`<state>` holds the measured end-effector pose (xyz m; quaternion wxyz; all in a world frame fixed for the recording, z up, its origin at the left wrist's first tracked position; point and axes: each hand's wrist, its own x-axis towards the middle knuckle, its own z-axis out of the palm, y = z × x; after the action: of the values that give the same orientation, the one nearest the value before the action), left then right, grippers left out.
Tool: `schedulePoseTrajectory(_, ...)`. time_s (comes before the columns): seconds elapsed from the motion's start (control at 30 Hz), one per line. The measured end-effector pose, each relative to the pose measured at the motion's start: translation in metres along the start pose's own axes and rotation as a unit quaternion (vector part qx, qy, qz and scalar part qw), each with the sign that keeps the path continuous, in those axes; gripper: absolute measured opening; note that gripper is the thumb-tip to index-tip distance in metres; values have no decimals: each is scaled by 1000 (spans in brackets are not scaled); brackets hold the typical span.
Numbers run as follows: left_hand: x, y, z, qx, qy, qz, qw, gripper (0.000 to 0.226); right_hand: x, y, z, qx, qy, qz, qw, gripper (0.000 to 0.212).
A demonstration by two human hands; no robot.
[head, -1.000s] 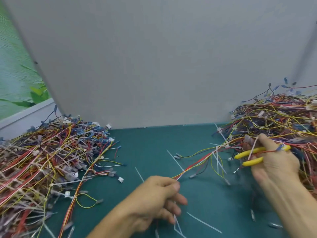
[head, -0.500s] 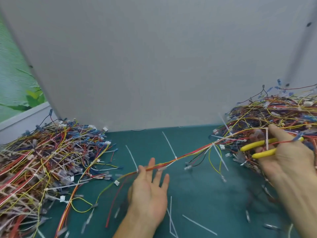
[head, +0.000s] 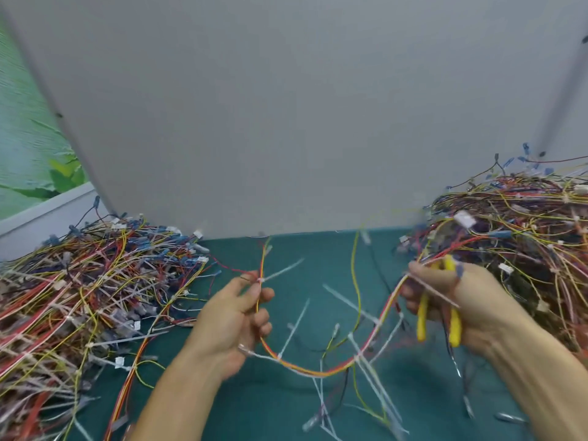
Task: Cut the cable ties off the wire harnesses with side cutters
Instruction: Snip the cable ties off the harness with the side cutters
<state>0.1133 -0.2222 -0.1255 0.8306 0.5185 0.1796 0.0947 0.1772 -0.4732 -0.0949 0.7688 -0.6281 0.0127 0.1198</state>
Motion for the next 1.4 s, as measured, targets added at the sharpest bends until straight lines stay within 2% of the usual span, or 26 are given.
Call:
schedulePoseTrajectory(0.07, 5, -11, -9, 33, 36, -11, 999, 17, 5, 14, -1, -86, 5, 38, 996, 17)
schedulePoseTrajectory(0.13, 10, -17, -14, 35, 64, -18, 997, 18, 14, 18, -5, -117, 27, 51, 991, 18)
schedulePoseTrajectory(0.23, 16, -20, -19, 2, 83, -10, 997, 19, 23, 29, -9, -201, 64, 23, 977, 16)
schedulePoseTrajectory(0.33, 21, -19, -25, -12, 105, 8, 994, 22, 28, 32, -17, -237, 103, -3, 966, 21)
schedulePoseTrajectory(0.43, 25, -18, -29, -22, 135, 28, 990, 24, 24, 18, -26, -301, 80, 5, 950, 38)
schedulePoseTrajectory(0.47, 27, -17, -30, -26, 146, 37, 988, 24, 22, 11, -30, -381, 73, 2, 922, 42)
schedulePoseTrajectory(0.5, 28, -17, -31, -30, 156, 46, 986, 25, 19, 5, -35, -487, 73, -4, 870, 45)
schedulePoseTrajectory(0.57, 30, -14, -33, -40, 173, 65, 982, 24, 9, -7, -41, -686, 88, 10, 722, 47)
schedulePoseTrajectory(0.6, 31, -13, -34, -45, 179, 74, 980, 23, 4, -10, -43, -745, 92, 24, 660, 45)
schedulePoseTrajectory(0.63, 31, -12, -35, -49, 184, 82, 978, 23, 0, -12, -42, -784, 85, 31, 614, 42)
schedulePoseTrajectory(0.7, 32, -11, -36, -52, 190, 93, 976, 23, -8, -11, -37, -822, 44, 31, 568, 33)
schedulePoseTrajectory(0.77, 32, -11, -37, -47, 195, 97, 975, 23, -11, -4, -31, -835, -1, 22, 551, 22)
schedulePoseTrajectory(0.9, 31, -15, -33, -38, 199, 95, 975, 23, -14, 6, -20, -836, -65, 23, 545, 24)
schedulePoseTrajectory(1.0, 31, -21, -26, -25, 180, 78, 980, 24, -8, 18, -11, -825, -42, -6, 563, 39)
schedulePoseTrajectory(1.13, 26, -36, -14, 49, 55, 39, 997, 20, 3, 45, 13, -807, 25, -89, 583, 28)
schedulePoseTrajectory(1.2, 21, -41, -11, 118, -22, 28, 992, 31, 6, 56, 18, -799, 37, -98, 592, 27)
schedulePoseTrajectory(1.23, 20, -43, -9, 150, -46, 25, 987, 38, 7, 58, 18, -804, 38, -100, 585, 29)
schedulePoseTrajectory(1.3, 19, -44, -7, 184, -45, 34, 981, 36, 10, 55, 9, -818, 35, -84, 569, 37)
schedulePoseTrajectory(1.37, 22, -43, -6, 176, -1, 53, 983, 10, 8, 43, 0, -836, 22, -69, 544, 41)
schedulePoseTrajectory(1.4, 25, -43, -7, 165, 31, 55, 984, 9, 5, 37, -2, -840, 15, -64, 538, 41)
